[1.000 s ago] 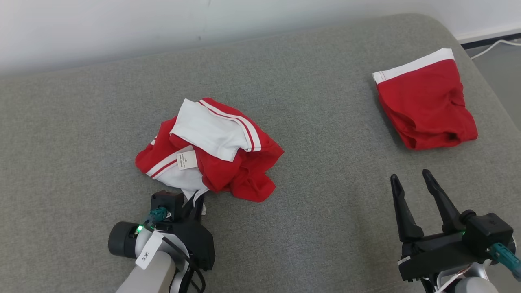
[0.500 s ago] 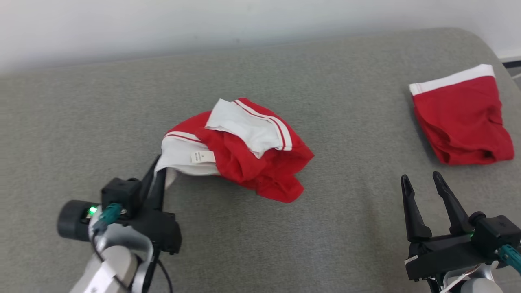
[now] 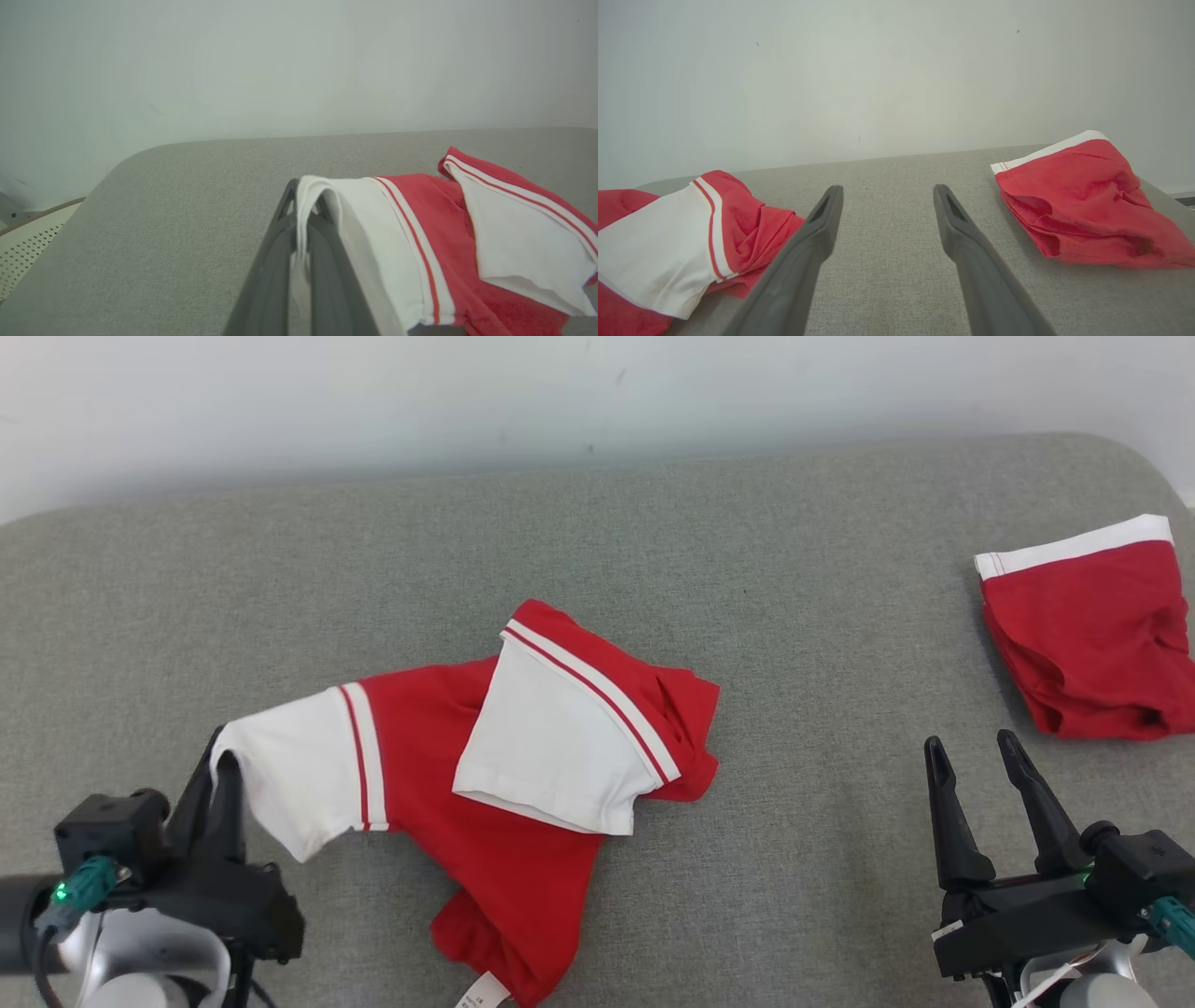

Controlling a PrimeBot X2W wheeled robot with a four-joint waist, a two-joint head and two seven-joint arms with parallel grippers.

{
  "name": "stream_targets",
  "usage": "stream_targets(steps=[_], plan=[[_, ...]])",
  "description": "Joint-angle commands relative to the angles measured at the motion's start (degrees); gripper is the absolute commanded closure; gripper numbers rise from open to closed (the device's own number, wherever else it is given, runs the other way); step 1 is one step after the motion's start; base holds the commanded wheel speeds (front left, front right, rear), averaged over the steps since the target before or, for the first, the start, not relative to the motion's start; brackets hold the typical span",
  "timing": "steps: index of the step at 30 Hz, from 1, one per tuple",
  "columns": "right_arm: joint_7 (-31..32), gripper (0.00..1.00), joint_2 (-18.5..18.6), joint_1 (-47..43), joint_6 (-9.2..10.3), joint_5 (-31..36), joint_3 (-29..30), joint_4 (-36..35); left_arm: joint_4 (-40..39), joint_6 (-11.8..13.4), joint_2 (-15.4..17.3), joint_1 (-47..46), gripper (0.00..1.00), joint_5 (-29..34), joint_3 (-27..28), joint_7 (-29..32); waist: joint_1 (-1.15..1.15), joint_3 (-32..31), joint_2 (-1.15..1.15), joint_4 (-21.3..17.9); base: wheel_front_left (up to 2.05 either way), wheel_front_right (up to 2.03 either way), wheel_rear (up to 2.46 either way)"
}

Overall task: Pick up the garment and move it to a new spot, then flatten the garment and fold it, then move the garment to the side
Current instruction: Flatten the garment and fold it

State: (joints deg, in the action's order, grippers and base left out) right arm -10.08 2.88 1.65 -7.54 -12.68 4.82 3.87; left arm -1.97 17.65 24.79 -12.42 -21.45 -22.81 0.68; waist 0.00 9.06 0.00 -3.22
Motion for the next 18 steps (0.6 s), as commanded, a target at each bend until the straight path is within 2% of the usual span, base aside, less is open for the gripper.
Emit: stream_targets(steps=[1, 4, 5, 6, 7, 13, 18], plan=[[0.1, 0.00, 0.1, 0.3, 0.11, -0.2, 0.2, -0.1, 1.8, -0.2, 0.4, 1.3, 1.00, -1.9, 1.1, 0.0, 0.00, 0.1, 0.00, -0.2, 0.00, 0.00, 0.00], [0.3, 0.00, 0.1, 0.5, 0.11, -0.1, 0.1, -0.1, 5.9, -1.2, -0.4, 1.6, 1.00, -4.4, 2.3, -1.5, 0.00, 0.2, 0.00, -0.5, 0.00, 0.00, 0.00], [0.3, 0.00, 0.1, 0.6, 0.11, -0.1, 0.0, -0.1, 7.3, -1.6, -0.9, 1.3, 0.73, -5.3, 2.9, -2.6, 0.00, 0.2, 0.00, -0.6, 0.00, 0.00, 0.00], [0.3, 0.00, 0.1, 0.5, 0.11, 0.0, 0.1, -0.1, 9.2, -2.0, -1.5, 1.0, 0.12, -6.2, 3.3, -3.2, 0.00, 0.2, 0.00, -0.6, 0.00, 0.00, 0.00], [0.3, 0.00, 0.1, 0.4, 0.11, 0.0, 0.1, -0.1, 11.1, -2.5, -1.7, 1.0, 0.00, -6.6, 3.2, -3.5, 0.00, 0.1, 0.00, -0.7, 0.00, 0.00, 0.00], [0.9, 0.00, 0.1, -0.2, 0.11, 0.4, -0.1, -0.3, 20.5, -3.9, -3.9, -0.7, 0.00, -8.9, 4.9, -8.7, 0.00, -0.5, 0.00, -0.9, 0.00, 0.00, 0.00], [0.9, 0.00, 0.1, -0.8, 0.11, 0.8, 0.0, -0.8, 22.3, -4.4, -5.0, -1.0, 0.00, -9.6, 6.1, -12.5, 0.00, -1.4, 0.00, -0.7, 0.00, 0.00, 0.00]])
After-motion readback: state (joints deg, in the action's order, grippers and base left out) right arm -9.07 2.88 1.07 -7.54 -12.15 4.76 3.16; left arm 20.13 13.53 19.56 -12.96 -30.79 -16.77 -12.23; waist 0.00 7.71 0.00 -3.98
